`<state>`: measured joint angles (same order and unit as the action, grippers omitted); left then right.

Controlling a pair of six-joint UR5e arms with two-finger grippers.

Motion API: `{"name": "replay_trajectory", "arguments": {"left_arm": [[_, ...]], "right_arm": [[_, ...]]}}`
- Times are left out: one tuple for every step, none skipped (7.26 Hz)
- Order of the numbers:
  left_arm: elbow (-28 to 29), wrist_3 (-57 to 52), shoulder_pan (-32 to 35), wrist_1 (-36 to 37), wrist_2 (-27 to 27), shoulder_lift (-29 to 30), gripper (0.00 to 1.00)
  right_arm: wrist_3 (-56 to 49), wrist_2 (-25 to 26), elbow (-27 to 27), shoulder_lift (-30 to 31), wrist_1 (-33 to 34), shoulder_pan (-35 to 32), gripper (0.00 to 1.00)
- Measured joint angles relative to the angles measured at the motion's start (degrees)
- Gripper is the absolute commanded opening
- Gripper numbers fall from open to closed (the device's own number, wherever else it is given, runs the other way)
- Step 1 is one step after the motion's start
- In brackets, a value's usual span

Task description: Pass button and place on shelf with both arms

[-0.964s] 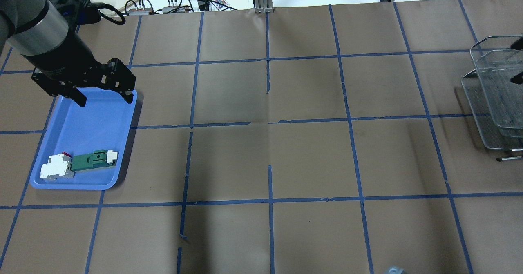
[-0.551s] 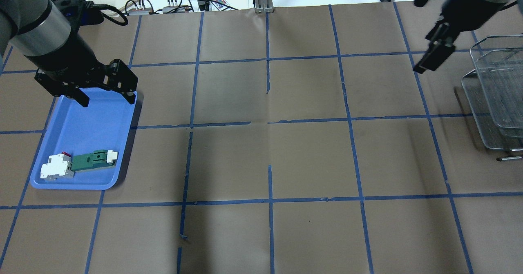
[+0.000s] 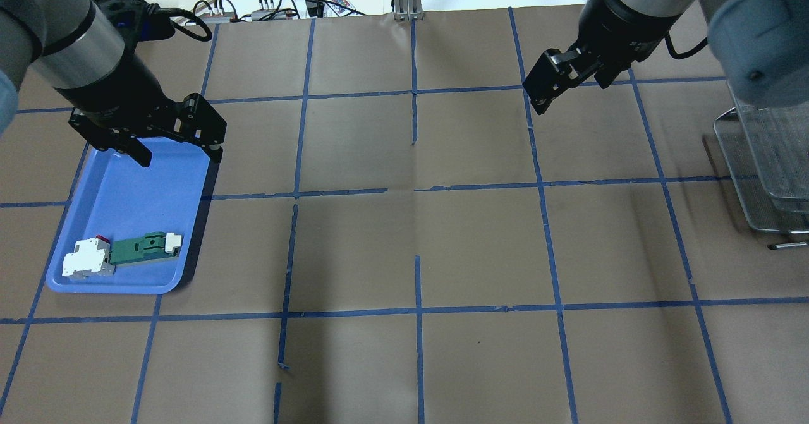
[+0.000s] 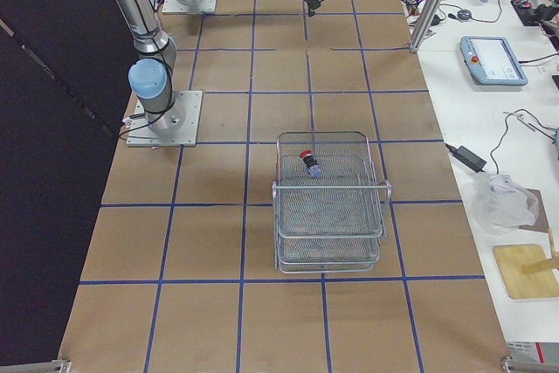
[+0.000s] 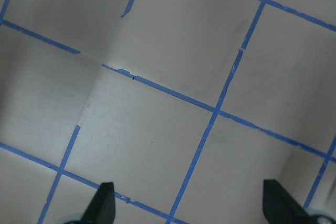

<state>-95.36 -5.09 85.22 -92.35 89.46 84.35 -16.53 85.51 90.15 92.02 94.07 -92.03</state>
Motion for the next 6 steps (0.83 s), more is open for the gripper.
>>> {"name": "replay_trajectory", "arguments": {"left_arm": [[0.0,-0.09,0.67,0.02,0.17,-0.18,1.0],[-0.03,-0.14,0.94,0.0,0.38,-0.37,1.0],[-0.06,-0.13,1.04,-0.04,0.55,-0.46,1.0],[-0.14,-0.1,1.06,-0.15,0.7,-0.48,1.0],[-0.51,-0.11,1.08,-0.25,0.84,-0.68,1.0],[-1.18,-0.15,1.09,-0.3,0.97,-1.1,1.0]], "right_arm": [[4.9,1.67,-0.06,-0.28,-1.54,0.44,1.0],[7.13,2.77,-0.18,-0.61,-2.4,0.78,1.0],[7.99,3.38,-0.55,-1.03,-2.84,1.04,1.0],[8.32,3.87,-1.18,-1.29,-3.87,1.39,1.0],[8.59,3.96,-1.8,-1.3,-5.45,1.92,1.0],[8.86,3.85,-2.54,-1.34,-6.4,2.42,1.0]]}}
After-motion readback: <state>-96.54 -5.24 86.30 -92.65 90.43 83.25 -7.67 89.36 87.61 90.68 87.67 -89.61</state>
